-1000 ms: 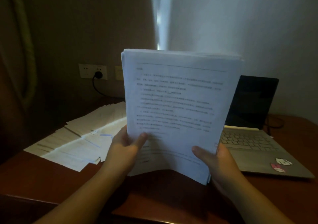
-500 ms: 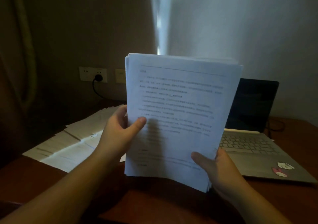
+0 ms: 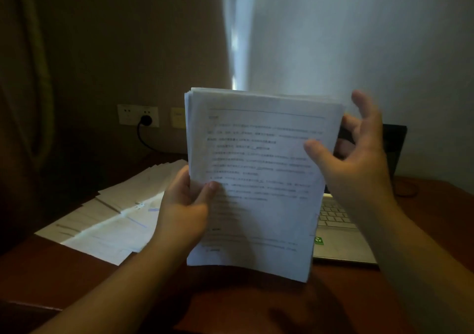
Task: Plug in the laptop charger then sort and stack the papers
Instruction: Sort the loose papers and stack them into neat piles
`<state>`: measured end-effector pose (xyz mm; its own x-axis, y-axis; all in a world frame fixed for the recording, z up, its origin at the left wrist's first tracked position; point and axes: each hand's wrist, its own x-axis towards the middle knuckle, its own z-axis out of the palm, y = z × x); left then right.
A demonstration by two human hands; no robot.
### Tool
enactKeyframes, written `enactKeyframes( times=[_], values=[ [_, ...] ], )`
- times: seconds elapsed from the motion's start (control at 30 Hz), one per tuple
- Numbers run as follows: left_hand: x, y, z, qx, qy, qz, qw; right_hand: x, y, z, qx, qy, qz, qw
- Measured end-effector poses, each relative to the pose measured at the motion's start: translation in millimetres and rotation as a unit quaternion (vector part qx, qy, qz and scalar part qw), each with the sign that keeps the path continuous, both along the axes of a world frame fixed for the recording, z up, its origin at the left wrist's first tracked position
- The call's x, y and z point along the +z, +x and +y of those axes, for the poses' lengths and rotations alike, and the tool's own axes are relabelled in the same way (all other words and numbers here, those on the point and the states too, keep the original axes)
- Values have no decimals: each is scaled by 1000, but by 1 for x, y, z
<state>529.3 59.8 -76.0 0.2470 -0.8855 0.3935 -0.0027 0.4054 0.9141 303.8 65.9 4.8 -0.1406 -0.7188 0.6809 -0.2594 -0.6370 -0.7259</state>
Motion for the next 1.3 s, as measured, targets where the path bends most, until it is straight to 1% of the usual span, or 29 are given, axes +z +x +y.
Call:
enactKeyframes(
  times=[0.13, 0.2, 0.3, 0.33, 0.43, 0.5, 0.53, 0.57, 0.67, 0.7, 0.73, 0.77, 0.8, 0.87, 0.93, 1.0, 1.07, 1.1, 1.13, 1.2, 1.23, 1.3],
  values=[
    [2, -2, 2, 12, -1, 6, 1000, 16, 6, -5, 5, 15, -27, 1000],
    [3, -2, 3, 10, 0, 0, 1000, 14, 7, -7, 21, 47, -52, 997],
    [4, -2, 4, 23, 7, 6, 1000, -2, 1, -10, 42, 117, -123, 985],
    [4, -1, 5, 31, 11, 20, 999, -12, -1, -11, 36, 146, -124, 981],
    [5, 0, 2, 68, 29, 78, 994, -50, -7, -8, 4, 228, -67, 971],
    [4, 0, -1, 82, 59, 119, 988, -74, -7, -4, 16, 272, -82, 959],
    [2, 1, -3, 80, 71, 149, 983, -84, -5, -2, 42, 288, -117, 950],
    [1, 0, -5, 78, 79, 179, 978, -91, -2, 2, 79, 301, -171, 935],
    [-4, -7, -10, 93, 74, 228, 966, -102, 8, 7, 171, 314, -337, 871],
    [-7, -10, -11, 97, 71, 243, 963, -102, 12, 8, 187, 321, -374, 850],
    [-10, -14, -13, 95, 72, 260, 958, -103, 18, 9, 199, 329, -393, 835],
    [-12, -19, -13, 90, 76, 277, 954, -103, 24, 11, 208, 337, -388, 832],
    [-14, -23, -13, 78, 83, 294, 949, -103, 29, 13, 206, 346, -373, 836],
    [-18, -29, -10, 55, 100, 310, 944, -101, 34, 13, 163, 350, -344, 856],
    [-22, -26, -7, 34, 110, 302, 946, -96, 27, 11, 104, 328, -324, 881],
    [-21, -10, -4, 31, 124, 307, 943, -88, 13, 9, 49, 296, -277, 913],
    [-16, 17, -3, 33, 135, 312, 940, -81, -4, 9, 13, 270, -234, 934],
    [-13, 32, -2, 29, 140, 286, 948, -79, -13, 10, 9, 263, -214, 941],
    [-9, 45, -1, 14, 142, 237, 961, -79, -21, 10, 13, 259, -194, 946],
    [1, 64, 0, -38, 137, 112, 983, -79, -33, 12, 20, 262, -154, 953],
    [4, 68, 1, -62, 133, 61, 987, -81, -36, 12, 18, 263, -139, 954],
    [9, 65, 2, -76, 127, -6, 989, -85, -40, 14, 27, 264, -115, 957]
  ],
)
